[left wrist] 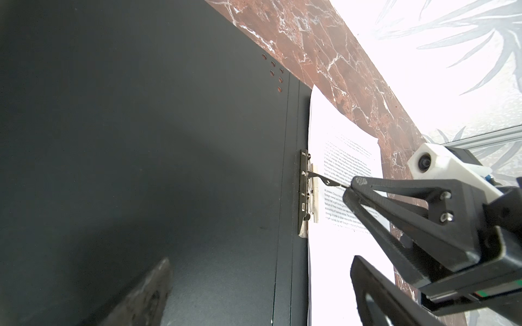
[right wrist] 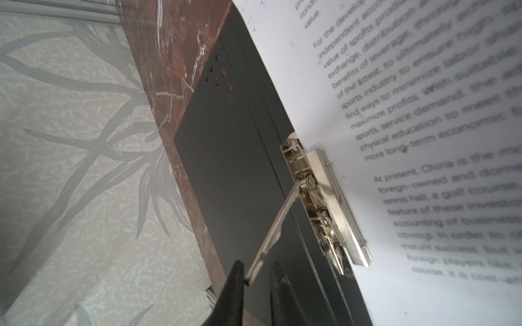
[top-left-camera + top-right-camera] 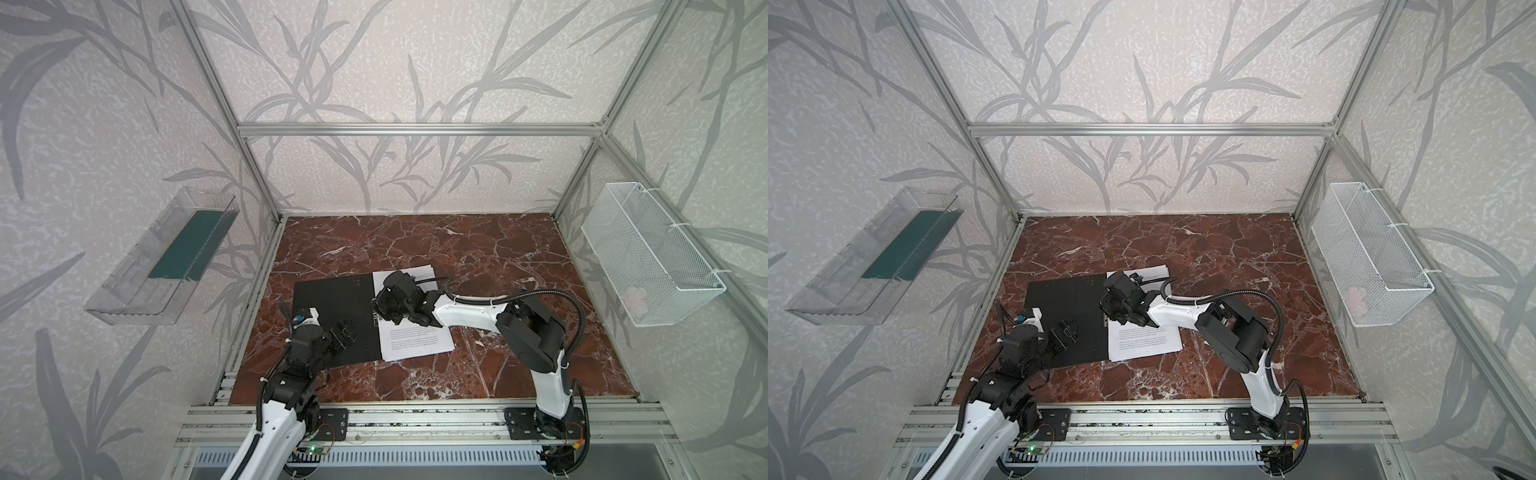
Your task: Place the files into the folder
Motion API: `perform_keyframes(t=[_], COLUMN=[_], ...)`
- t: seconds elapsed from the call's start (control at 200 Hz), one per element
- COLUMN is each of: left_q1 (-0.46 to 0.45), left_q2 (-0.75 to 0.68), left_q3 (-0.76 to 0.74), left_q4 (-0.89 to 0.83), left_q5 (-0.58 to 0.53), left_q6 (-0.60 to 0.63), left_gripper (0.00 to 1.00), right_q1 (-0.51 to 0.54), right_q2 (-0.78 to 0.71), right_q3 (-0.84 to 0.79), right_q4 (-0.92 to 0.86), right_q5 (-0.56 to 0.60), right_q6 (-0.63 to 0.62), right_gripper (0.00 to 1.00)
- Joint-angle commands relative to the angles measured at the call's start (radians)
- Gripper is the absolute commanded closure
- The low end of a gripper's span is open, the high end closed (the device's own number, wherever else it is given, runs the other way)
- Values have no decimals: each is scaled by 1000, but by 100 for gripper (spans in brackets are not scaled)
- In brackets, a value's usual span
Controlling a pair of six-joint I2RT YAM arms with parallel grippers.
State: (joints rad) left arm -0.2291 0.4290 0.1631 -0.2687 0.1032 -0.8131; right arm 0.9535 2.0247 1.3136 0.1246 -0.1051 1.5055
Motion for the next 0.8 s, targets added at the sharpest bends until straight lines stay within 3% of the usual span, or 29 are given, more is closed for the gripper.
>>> perform_keyframes(t=[0.0, 0.175, 0.36, 0.795], left_q1=[3, 3, 4, -13], left_q2=[2, 2, 94, 278], left_q3=[26, 25, 29, 49], left_q4=[5, 11, 55, 250], left_q5=[-5, -2, 36, 214], left_q6=[-11, -6, 0, 14], left_gripper=[1, 1, 1, 1], right_q1=[-2, -2, -4, -56], right_q2=[2, -8, -23, -177], right_q3=[-3, -31, -69, -234], right_q4=[38, 63, 102, 118], right_q5=[7, 17, 30, 86], right_q6=[20, 28, 33, -59], right_gripper=[83, 89, 100, 100])
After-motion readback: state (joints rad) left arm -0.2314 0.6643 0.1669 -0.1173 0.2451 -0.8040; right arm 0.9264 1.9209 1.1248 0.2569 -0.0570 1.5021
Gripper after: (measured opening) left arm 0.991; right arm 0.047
